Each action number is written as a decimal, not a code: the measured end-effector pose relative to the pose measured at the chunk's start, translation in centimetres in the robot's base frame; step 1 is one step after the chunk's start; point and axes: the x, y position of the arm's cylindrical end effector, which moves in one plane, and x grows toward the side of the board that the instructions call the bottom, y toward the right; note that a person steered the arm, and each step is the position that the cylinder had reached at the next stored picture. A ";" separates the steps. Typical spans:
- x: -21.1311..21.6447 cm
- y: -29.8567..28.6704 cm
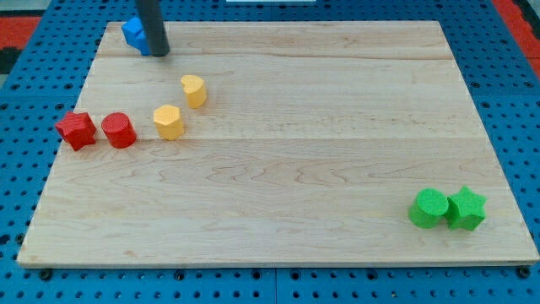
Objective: Push the yellow heart towards the right
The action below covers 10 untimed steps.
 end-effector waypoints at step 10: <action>9.6 -2.0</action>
